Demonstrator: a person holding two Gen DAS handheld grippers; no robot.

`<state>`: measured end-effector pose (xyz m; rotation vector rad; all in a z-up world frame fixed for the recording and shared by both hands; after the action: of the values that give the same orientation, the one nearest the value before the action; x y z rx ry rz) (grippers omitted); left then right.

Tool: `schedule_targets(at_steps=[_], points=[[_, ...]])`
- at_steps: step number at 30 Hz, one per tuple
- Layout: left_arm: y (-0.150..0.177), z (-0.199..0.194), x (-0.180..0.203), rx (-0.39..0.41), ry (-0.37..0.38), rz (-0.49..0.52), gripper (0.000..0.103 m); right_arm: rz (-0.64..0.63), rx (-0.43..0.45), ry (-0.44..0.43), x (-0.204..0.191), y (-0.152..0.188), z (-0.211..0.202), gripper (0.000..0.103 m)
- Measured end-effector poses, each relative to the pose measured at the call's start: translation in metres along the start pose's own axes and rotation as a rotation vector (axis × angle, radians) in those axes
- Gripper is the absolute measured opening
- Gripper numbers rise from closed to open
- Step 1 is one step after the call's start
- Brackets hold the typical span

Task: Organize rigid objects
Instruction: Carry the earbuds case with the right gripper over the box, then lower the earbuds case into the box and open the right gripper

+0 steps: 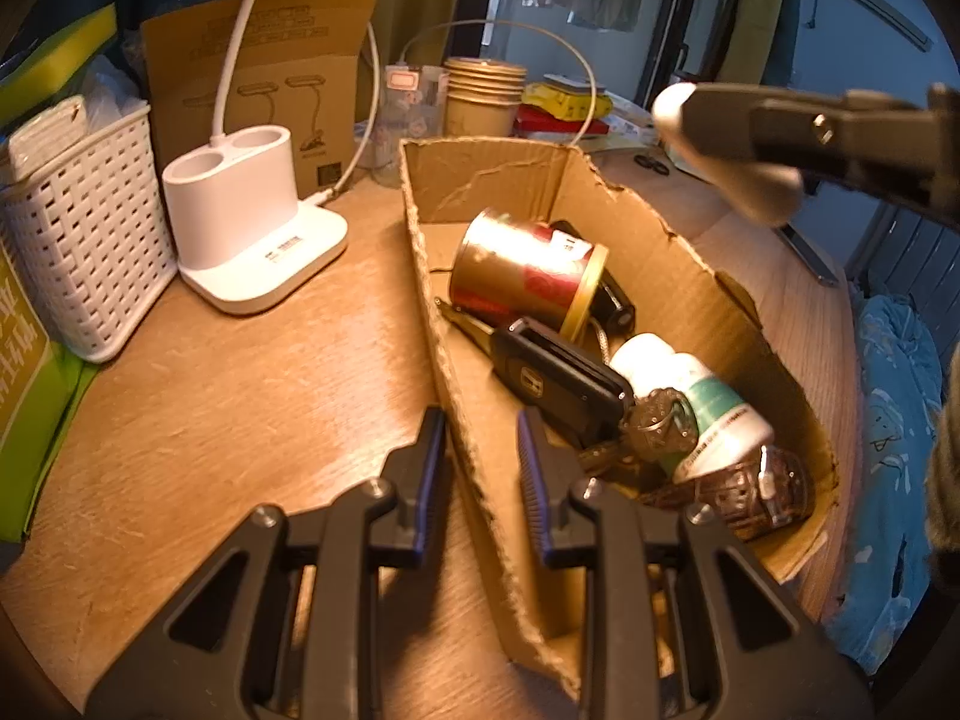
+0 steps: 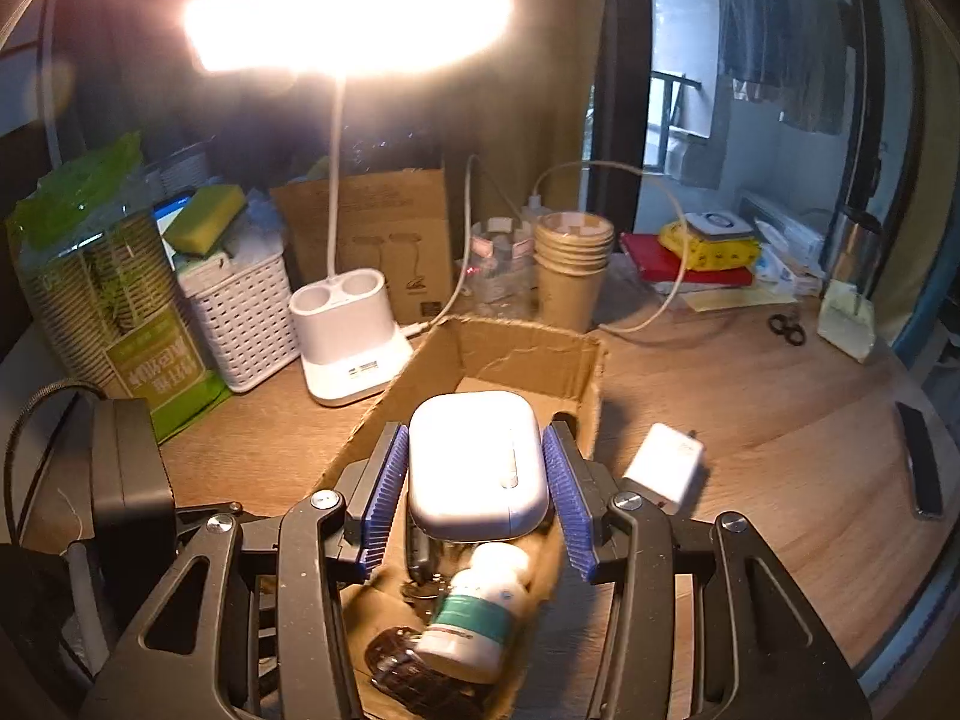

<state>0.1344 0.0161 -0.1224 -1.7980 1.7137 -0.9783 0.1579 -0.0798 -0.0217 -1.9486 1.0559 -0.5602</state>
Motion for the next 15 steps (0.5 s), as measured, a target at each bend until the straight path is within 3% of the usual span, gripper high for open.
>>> schedule_targets(at_steps=[7,15], points=[[0.0,0.001,0.001,-0.002,-0.002,0.0,0.026,-0.02,-0.072,-0.026,-0.014,0.027,0.023,0.049],[0.0,0.0,0.001,0.002,-0.005,0.003,0.026,-0.056,-0.117,0.033,-0.012,0.048,0.038,0.049]])
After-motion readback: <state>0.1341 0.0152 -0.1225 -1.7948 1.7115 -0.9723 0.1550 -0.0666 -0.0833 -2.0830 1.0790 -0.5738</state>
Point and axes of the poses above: each gripper's, at about its wrist camera, not at the fingertips, and z roughly the way its jaws point, x to its right, y to its underside, the point moved 3 cm from there along z, roughly the way its jaws point, and after that the axes turned 6 degrees about x, right-handed, at the moved point
